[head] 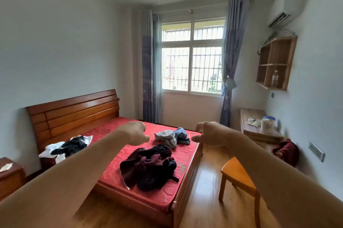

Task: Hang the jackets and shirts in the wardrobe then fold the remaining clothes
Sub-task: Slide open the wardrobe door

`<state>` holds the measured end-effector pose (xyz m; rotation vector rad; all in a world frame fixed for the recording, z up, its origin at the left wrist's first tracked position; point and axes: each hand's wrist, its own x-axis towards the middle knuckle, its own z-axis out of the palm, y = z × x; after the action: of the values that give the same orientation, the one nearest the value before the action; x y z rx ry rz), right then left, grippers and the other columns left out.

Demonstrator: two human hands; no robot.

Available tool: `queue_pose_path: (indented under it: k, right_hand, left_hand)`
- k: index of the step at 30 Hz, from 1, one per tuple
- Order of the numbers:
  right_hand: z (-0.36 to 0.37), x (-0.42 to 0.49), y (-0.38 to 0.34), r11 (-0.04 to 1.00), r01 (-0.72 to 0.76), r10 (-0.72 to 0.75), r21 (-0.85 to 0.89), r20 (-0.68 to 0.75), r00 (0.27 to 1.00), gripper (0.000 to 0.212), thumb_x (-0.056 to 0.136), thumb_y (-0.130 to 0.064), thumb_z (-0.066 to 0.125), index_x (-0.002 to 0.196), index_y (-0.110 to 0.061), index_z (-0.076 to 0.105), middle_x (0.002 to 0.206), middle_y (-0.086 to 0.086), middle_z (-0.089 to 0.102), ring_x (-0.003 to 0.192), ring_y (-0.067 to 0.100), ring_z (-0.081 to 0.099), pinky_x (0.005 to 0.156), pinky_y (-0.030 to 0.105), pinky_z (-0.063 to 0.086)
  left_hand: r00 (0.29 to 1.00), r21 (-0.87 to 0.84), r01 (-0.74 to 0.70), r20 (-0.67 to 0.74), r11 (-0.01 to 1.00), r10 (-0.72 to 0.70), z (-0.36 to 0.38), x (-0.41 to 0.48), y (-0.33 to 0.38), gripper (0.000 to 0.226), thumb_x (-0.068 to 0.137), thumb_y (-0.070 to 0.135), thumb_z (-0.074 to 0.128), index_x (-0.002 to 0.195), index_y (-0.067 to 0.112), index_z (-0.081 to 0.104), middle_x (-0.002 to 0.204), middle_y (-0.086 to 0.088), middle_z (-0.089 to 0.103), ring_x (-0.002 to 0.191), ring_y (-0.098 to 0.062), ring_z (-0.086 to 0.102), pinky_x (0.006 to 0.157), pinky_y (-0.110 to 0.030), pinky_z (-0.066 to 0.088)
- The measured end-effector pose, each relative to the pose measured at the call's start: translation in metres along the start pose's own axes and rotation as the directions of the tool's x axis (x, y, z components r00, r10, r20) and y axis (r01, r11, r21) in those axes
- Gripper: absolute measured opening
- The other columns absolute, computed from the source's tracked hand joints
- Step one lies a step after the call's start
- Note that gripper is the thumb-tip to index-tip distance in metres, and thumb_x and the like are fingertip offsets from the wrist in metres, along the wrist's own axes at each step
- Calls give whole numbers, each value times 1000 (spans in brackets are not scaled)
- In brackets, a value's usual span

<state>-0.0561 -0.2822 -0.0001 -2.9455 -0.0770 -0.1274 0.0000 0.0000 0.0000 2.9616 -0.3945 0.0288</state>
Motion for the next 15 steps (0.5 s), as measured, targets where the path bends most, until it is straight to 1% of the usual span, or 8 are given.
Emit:
queue_pose_path:
  k: [3,6,8,11,13,15]
  right_hand:
    - [7,50,5,1000,19,-19,-4,44,999,53,92,-54,62,136,-24,56,129,2,61,109,20,57,91,37,53]
    - [11,106,6,998,64,-62,-14,82,995,52,92,-55,62,133,-24,57,125,3,62,102,20,57,84,32,52]
    - [16,145,6,995,101,-99,-21,95,991,52,91,-57,61,132,-24,58,120,3,62,100,21,56,85,32,51]
    - [27,199,2,987,158,-155,-17,131,979,53,92,-55,62,134,-23,57,130,4,61,110,22,57,89,31,48]
    - [38,232,-4,978,208,-206,3,163,965,53,93,-54,61,135,-23,56,134,3,59,112,21,56,85,29,43]
    - [51,262,-15,969,247,-246,22,200,948,54,94,-54,61,136,-22,55,136,3,57,116,21,55,85,27,40]
  left_hand:
    - [999,9,49,19,999,-49,5,34,-6,50,95,42,57,137,16,57,137,-3,59,120,-20,57,103,-37,48]
    - [994,16,108,29,994,-108,8,70,-15,50,93,43,57,136,17,57,135,-3,60,118,-21,58,102,-39,49]
    - [988,9,156,17,988,-156,8,93,-22,51,93,46,57,137,18,56,135,-2,60,119,-21,58,101,-39,49]
    - [972,26,235,0,972,-235,13,124,-42,52,94,48,57,137,20,55,136,-2,60,120,-22,58,101,-41,49]
    - [958,22,285,8,958,-286,19,140,-59,53,94,48,58,139,20,54,138,-2,59,122,-22,58,102,-40,49]
    - [943,27,332,25,943,-333,24,151,-79,54,95,49,57,142,23,52,140,0,57,127,-21,55,104,-36,45]
